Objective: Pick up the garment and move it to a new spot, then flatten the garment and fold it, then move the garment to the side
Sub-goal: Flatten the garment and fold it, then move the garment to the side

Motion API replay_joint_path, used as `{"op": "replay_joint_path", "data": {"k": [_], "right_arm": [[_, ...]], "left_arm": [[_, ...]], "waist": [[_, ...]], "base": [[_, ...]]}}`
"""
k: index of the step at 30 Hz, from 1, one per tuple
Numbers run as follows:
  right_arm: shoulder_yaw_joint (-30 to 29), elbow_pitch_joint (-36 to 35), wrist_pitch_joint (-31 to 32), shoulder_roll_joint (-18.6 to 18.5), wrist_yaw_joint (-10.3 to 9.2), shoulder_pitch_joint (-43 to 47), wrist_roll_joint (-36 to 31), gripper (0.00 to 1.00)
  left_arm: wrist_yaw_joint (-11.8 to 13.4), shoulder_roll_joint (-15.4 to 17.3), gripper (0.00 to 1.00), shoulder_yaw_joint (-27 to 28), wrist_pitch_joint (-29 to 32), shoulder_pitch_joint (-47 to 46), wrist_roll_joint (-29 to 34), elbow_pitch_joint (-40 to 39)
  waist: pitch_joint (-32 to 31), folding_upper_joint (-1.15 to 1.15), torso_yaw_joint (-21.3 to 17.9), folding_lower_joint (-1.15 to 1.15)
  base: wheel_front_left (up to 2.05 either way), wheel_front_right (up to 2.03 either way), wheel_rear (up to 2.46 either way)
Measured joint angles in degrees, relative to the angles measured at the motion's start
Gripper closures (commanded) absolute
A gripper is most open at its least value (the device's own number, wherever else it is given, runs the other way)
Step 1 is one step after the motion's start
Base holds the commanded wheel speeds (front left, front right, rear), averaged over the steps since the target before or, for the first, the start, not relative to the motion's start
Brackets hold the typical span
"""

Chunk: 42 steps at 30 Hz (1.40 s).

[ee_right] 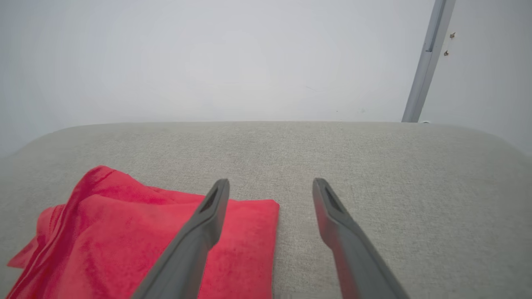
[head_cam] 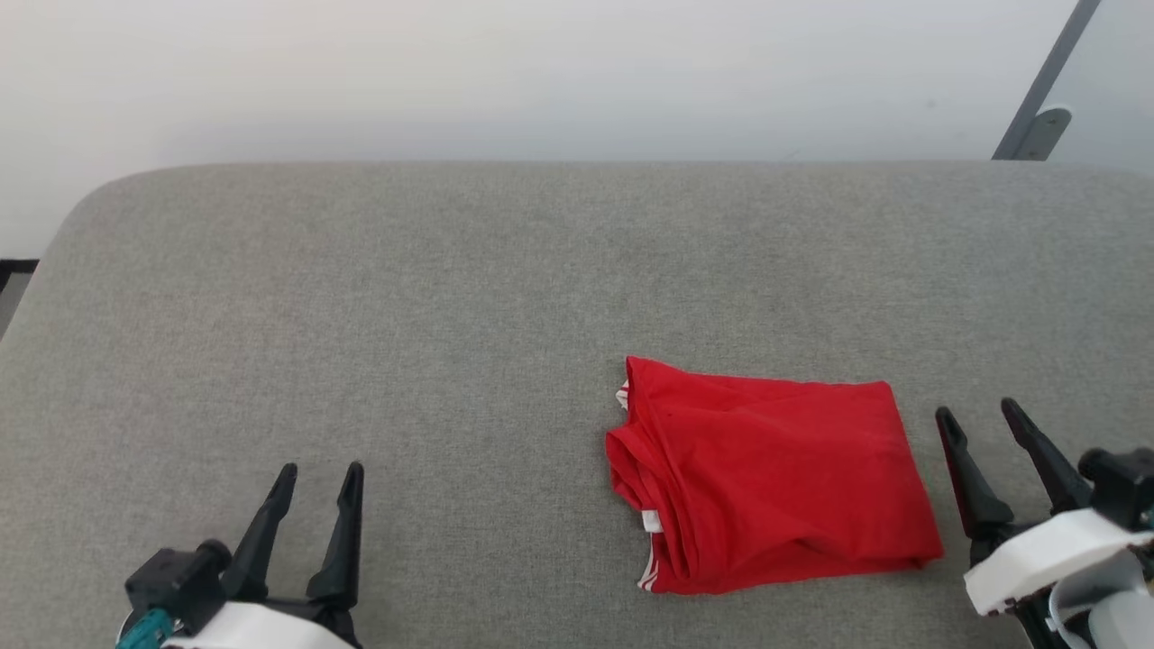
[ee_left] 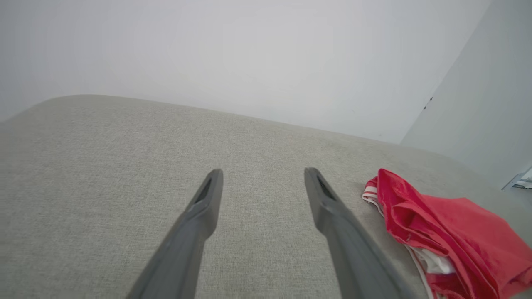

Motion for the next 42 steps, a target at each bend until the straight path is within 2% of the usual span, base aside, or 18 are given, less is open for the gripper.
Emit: {"op": "replay_joint_path", "data": {"k": [9,18,24,35,39,42], "right_arm": [[-6.2,-6.7,-0.6,2.9,0.00,7.0,-4.3,0.00],[-11.7,-12.5,-0.2,4.3,0.00,14.9,-4.4,0.00],[-13.4,-15.5,0.9,5.5,0.00,17.0,-4.9,0.00],[-12.7,-16.1,3.9,6.4,0.00,17.2,-4.8,0.00],[-10.8,-15.3,8.8,4.8,0.00,13.9,-4.3,0.00],[-8.2,-15.1,14.5,1.8,0.00,9.9,-3.7,0.00]], "left_arm": [[0.0,-0.3,0.00,2.9,0.0,5.1,2.7,-3.8],[0.0,-1.6,0.00,5.7,0.0,11.9,3.7,-9.3],[0.0,-2.3,0.00,6.4,0.0,12.9,4.0,-10.5],[0.0,-2.4,0.00,6.0,0.0,12.7,4.0,-10.5],[0.0,-2.7,0.00,5.5,0.0,11.4,4.0,-10.5],[0.0,-2.7,0.00,4.7,0.0,10.0,3.9,-10.3]], "waist": [[-1.5,0.00,-0.5,0.00],[-2.5,0.00,-0.1,0.00],[-2.6,0.00,0.2,0.00],[-2.7,0.00,0.5,0.00],[-1.7,0.00,0.7,0.00],[-0.5,0.00,0.7,0.00]], "base": [[0.00,0.00,0.00],[0.00,0.00,0.00],[0.00,0.00,0.00],[0.00,0.00,0.00],[0.00,0.00,0.00],[0.00,0.00,0.00]]}}
